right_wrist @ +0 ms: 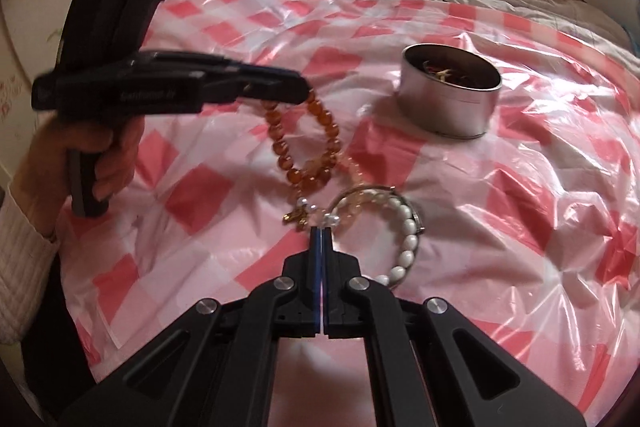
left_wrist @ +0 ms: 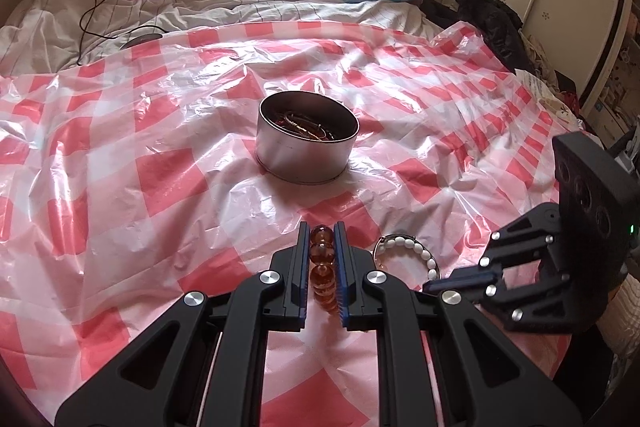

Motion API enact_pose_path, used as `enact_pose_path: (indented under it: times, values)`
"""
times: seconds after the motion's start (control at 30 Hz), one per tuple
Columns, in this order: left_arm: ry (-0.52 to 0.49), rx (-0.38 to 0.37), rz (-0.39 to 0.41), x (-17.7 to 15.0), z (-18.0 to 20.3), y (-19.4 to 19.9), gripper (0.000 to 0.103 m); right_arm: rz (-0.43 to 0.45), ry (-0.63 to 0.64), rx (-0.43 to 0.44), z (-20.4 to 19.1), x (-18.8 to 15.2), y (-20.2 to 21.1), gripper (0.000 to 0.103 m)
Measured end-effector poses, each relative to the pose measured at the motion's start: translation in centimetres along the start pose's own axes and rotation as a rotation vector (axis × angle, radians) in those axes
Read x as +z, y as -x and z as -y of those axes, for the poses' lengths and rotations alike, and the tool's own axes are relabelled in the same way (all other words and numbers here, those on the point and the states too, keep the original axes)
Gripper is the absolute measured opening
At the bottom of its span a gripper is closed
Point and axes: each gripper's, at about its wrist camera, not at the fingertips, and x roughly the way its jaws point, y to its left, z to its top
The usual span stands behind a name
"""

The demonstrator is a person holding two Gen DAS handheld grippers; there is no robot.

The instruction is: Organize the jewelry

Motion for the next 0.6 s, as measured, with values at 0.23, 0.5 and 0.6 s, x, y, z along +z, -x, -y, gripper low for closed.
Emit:
enact_pose_path:
  times: [0.23, 0.5, 0.6]
  values:
    - [-0.003, -0.003, -0.001, 0.0, 0.1, 0.0, 0.011, -0.025, 0.040, -0.023, -0.7, -0.3, -0.9, 0.015]
    - [-0.002, -0.005, -0.001, 0.1, 0.2, -0.1, 0.011, 0.036, 0.085, -0.071, -1.3, -0.1, -0.3, 0.046]
    - [-0.003, -0.007, -0.001, 0.1, 0.1, -0.1, 0.011, 0.022, 0.077, -0.069, -0.9, 0.0, -0.7, 0.039]
